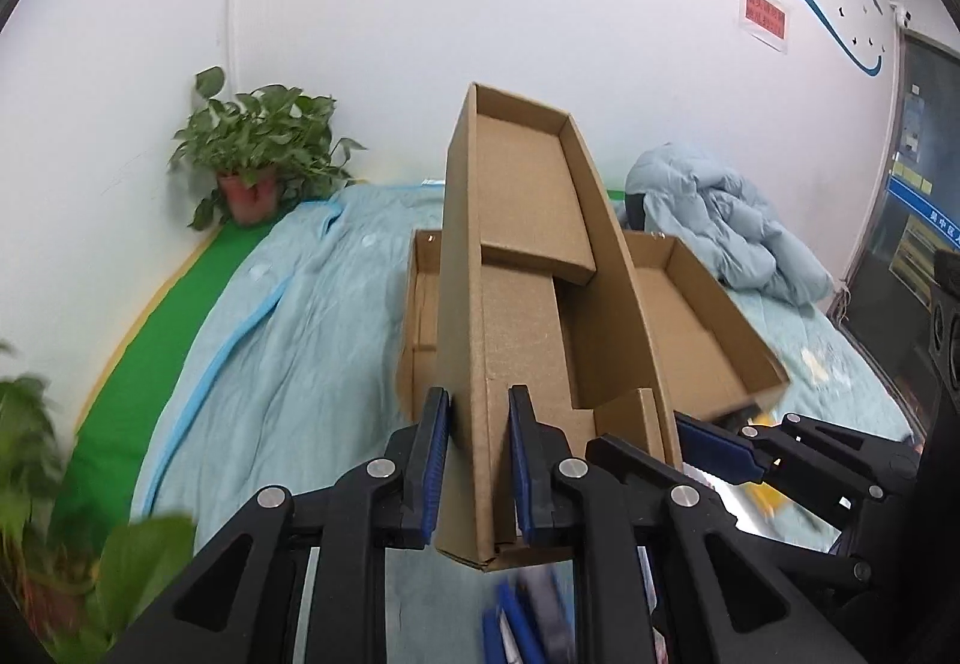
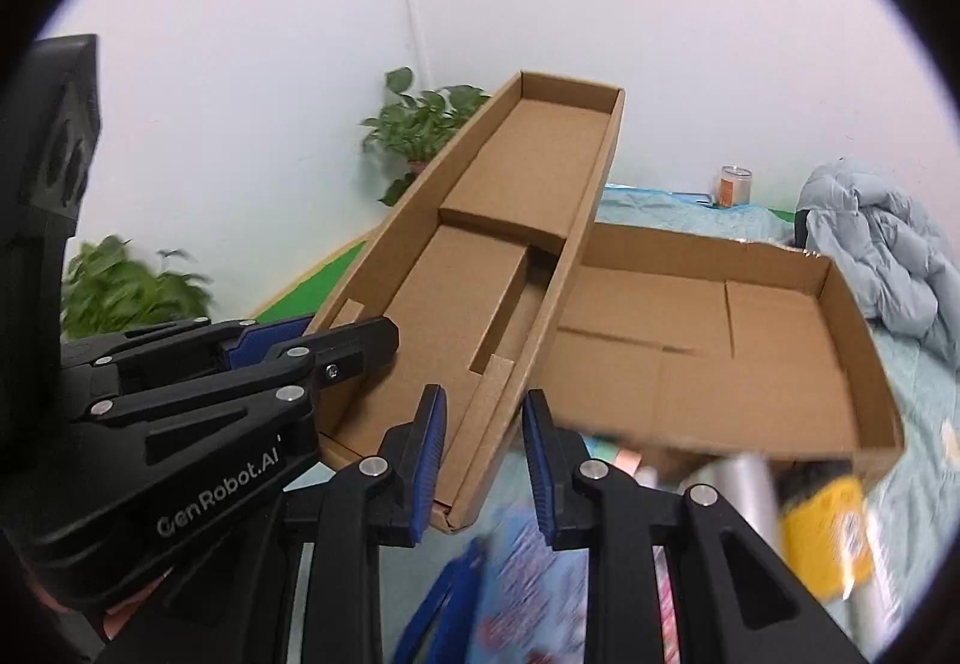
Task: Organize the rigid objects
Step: 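Lift the divider tray and lower it into the large cardboard box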
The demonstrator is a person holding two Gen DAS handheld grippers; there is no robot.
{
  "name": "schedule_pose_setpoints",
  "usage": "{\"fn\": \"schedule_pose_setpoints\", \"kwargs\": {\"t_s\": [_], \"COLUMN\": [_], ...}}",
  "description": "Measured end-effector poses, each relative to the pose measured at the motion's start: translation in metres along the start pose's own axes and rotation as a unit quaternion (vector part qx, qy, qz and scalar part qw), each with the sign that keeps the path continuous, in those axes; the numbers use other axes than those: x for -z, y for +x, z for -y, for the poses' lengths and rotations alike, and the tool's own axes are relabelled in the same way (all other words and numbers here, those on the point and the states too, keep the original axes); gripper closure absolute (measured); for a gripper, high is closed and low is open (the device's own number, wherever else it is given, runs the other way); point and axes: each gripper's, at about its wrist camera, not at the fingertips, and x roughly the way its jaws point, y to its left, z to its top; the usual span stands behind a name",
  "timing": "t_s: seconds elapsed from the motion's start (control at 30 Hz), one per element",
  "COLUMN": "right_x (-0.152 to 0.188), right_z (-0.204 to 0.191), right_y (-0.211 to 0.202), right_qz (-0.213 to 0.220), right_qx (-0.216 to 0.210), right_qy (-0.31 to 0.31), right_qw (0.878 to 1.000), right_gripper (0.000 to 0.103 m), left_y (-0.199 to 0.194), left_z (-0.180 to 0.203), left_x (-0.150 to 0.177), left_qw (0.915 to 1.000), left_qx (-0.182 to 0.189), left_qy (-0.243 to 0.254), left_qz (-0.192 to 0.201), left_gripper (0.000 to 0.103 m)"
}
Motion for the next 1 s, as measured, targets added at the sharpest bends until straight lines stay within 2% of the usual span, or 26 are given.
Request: {"fn": "schedule_pose_setpoints", "kwargs": {"t_s": [0.13, 0.33, 0.53, 0.63, 0.73, 0.9, 1.0], "right_x": [-0.034, -0.050, -0.042, -0.029, -0.013, -0.006, -0.007], "right_z": [0.026, 0.050, 0.064, 0.069, 0.076, 0.088, 0.088], "right_y": [0.032, 0.085, 0.149, 0.178, 0.202, 0.213, 0.212], "right_qz": [-0.023, -0.084, -0.154, -0.192, -0.235, -0.261, -0.264], "right_qx": [0.004, -0.015, -0.039, -0.059, -0.083, -0.103, -0.105], "right_qy": [-0.008, 0.006, 0.017, 0.024, 0.042, 0.069, 0.060], "right_qw": [1.000, 0.996, 0.987, 0.979, 0.967, 0.957, 0.957], "right_gripper": [0.078, 0.078, 0.078, 0.078, 0.078, 0.077, 0.077], "left_y": [0.047, 0.130, 0.203, 0.226, 0.234, 0.230, 0.220], "left_z": [-0.003, -0.016, -0.042, -0.055, -0.061, -0.058, -0.060], "left_x": [-0.044, -0.083, -0.066, -0.041, -0.019, -0.014, -0.010], "left_qw": [0.9998, 0.9981, 0.9932, 0.9894, 0.9893, 0.9898, 0.9897], "left_qx": [0.009, 0.014, 0.009, 0.005, 0.011, 0.017, 0.025], "left_qy": [-0.009, -0.019, -0.039, -0.052, -0.052, -0.057, -0.060], "left_qz": [-0.013, -0.056, -0.109, -0.136, -0.136, -0.130, -0.128], "left_gripper": [0.087, 0.085, 0.085, 0.084, 0.080, 0.081, 0.083]}}
